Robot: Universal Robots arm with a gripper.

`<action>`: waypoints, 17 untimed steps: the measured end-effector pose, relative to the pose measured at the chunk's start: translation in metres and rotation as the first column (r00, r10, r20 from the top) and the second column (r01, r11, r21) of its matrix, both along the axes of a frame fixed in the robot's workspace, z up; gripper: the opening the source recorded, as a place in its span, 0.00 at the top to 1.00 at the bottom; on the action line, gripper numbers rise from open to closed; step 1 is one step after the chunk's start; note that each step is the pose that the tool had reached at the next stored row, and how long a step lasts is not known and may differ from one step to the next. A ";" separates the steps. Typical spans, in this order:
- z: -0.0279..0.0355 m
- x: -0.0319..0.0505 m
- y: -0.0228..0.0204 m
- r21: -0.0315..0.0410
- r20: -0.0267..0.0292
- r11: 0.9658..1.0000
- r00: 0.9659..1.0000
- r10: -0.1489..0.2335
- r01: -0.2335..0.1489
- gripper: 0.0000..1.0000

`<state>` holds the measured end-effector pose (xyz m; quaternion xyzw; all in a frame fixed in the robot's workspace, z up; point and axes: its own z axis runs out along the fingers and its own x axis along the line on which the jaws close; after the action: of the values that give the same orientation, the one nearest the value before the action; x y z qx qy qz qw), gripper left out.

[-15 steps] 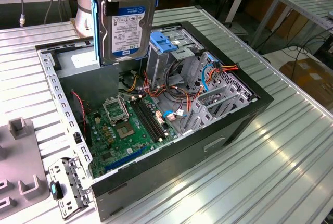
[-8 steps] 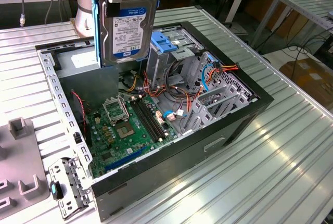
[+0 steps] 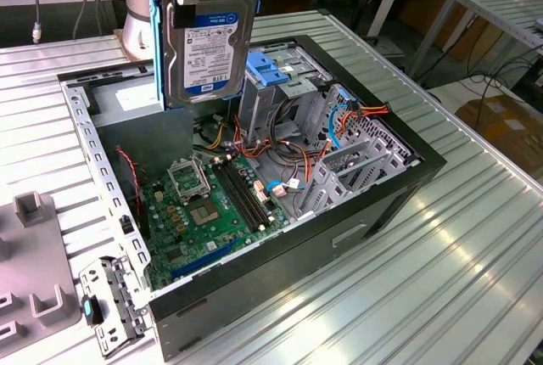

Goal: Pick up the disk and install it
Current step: 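Insert the disk into the insertion slot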

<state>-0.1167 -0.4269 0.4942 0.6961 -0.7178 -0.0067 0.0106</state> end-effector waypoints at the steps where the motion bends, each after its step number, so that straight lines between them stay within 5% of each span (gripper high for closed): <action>1: 0.0000 0.0000 -0.0004 0.000 0.000 1.000 1.000 0.000 0.000 0.63; 3: 0.0000 0.0000 -0.0025 0.000 0.000 1.000 1.000 0.000 0.000 0.63; 13: 0.0000 0.0000 -0.0308 0.000 0.000 1.000 1.000 0.000 0.000 0.63; 17: -0.0002 0.0092 -0.0343 -0.002 0.000 1.000 1.000 0.000 0.000 0.63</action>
<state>-0.1075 -0.4612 0.4939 0.6961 -0.7179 -0.0060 0.0112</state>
